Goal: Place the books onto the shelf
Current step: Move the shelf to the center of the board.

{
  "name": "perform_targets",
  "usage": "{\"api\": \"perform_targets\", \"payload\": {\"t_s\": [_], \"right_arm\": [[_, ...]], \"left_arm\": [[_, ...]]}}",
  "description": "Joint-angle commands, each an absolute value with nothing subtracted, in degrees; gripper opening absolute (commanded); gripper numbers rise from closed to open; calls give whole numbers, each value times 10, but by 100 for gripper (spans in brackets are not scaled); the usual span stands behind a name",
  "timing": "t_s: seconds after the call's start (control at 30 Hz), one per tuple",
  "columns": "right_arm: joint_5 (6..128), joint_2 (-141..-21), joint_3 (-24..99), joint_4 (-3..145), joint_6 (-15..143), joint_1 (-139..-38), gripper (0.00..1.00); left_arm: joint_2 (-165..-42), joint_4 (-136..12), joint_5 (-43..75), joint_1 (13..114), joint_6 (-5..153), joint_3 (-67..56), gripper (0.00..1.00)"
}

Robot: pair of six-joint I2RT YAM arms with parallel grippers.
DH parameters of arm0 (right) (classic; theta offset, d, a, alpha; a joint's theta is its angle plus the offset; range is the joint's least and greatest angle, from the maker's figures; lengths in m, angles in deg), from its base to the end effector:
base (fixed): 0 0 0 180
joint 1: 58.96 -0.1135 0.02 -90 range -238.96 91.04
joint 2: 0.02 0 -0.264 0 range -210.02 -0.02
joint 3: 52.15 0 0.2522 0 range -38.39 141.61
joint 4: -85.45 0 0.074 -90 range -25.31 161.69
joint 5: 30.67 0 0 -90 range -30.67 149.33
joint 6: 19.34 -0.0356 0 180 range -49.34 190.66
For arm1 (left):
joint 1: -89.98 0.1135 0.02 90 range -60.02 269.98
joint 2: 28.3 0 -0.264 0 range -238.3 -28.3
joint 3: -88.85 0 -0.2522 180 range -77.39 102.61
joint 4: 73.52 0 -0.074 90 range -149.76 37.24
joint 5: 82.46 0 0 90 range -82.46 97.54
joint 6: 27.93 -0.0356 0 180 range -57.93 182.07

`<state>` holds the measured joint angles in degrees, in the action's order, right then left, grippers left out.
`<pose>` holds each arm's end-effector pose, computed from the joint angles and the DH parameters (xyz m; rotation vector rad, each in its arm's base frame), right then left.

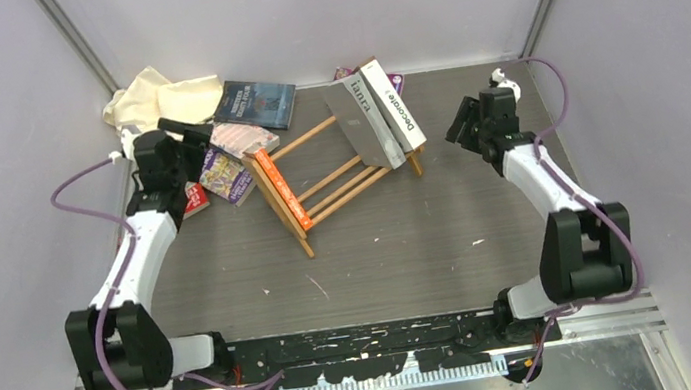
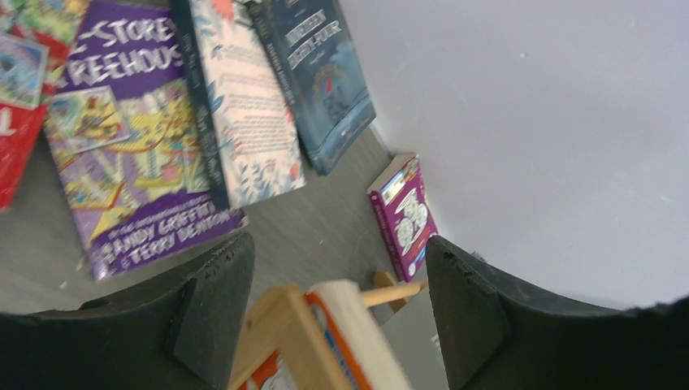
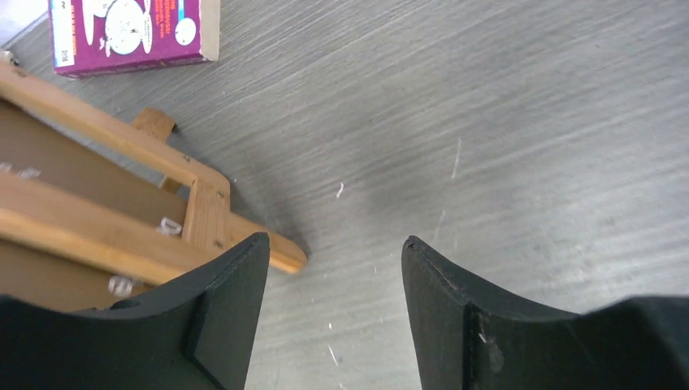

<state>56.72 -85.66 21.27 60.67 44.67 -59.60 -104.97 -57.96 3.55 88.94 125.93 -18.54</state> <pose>0.3339 0.0021 0.2574 0.5125 2.1637 0.2060 0.3138 -0.0032 0.3158 -1.0702 1.6596 -0.6889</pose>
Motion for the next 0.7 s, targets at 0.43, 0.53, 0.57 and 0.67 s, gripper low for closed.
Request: {"api": "perform_targets", "payload": {"t_s": [0.43, 0.53, 0.57, 0.67], "right_arm": [[558, -691, 54, 659, 535, -707, 66], [554, -709, 45, 673, 547, -727, 66], [552, -714, 42, 681, 550, -731, 67], [551, -733, 40, 699, 555, -732, 67]], "left_arm": [[-903, -521, 60, 887, 1293, -276, 77], [-913, -537, 64, 887, 1303, -280, 77], [-915, -543, 65, 887, 1305, -280, 77], [-922, -562, 66, 888, 1313, -283, 77]]}}
